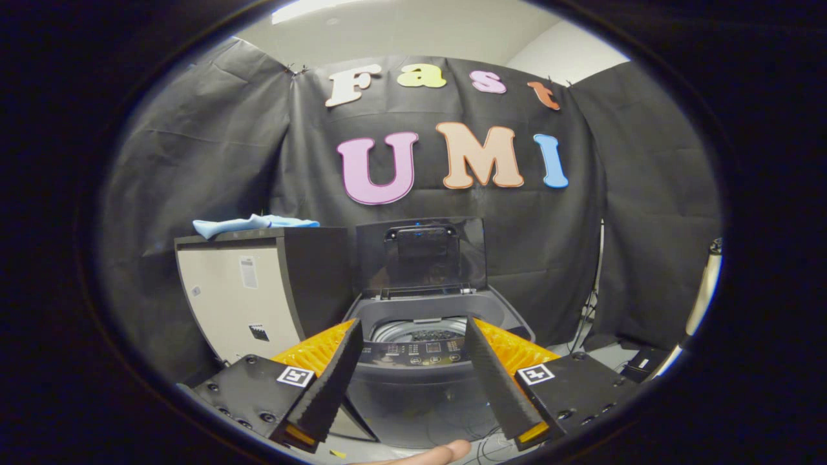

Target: Put the clothes into the washing machine and then close the washing machine lid.

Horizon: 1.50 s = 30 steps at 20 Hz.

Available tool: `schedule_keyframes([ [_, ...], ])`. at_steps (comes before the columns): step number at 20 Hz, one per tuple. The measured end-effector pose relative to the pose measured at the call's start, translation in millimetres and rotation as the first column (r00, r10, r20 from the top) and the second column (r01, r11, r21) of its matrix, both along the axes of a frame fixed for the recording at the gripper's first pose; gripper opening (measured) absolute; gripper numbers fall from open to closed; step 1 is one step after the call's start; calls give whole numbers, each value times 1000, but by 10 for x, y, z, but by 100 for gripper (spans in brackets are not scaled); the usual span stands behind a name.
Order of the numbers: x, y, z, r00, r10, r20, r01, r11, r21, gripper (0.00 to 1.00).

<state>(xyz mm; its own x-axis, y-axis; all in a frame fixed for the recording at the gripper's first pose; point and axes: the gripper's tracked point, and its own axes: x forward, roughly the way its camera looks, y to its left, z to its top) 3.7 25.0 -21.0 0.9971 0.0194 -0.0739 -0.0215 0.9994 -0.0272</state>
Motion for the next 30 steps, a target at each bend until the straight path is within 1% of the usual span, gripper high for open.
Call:
schedule_keyframes([
  [3,48,-2,14,1000,-20,-21,20,1000,-17,98],
  [5,92,18,85,1000,-29,-5,28,999,-24,98],
  [8,149,164,144,1000,-27,1,27,1000,-14,98],
  [10,242,293,310,999,-47,8,47,999,2,98],
  [13,495,793,693,1000,11,27,-11,1000,17,98],
  [15,700,1044,973,999,20,29,-20,1000,-15,98],
  [16,806,1205,1149,999,35,37,-35,999,-12,98],
  [18,1062,1546,1499,996,67,66,-68,998,3,98],
  [21,1524,2069,1842,993,109,41,-110,994,17,99],
  [22,1644,2208,1902,994,105,13,-106,994,14,99],
  [25,1982,2786,2088,987,161,-24,-162,986,-41,99],
  [27,2188,3043,2178,986,158,-44,-161,985,-63,99],
  [28,2278,3227,2127,980,185,-73,-189,981,-52,99],
  [30,2488,3469,1953,970,195,-147,-203,978,-39,99],
])
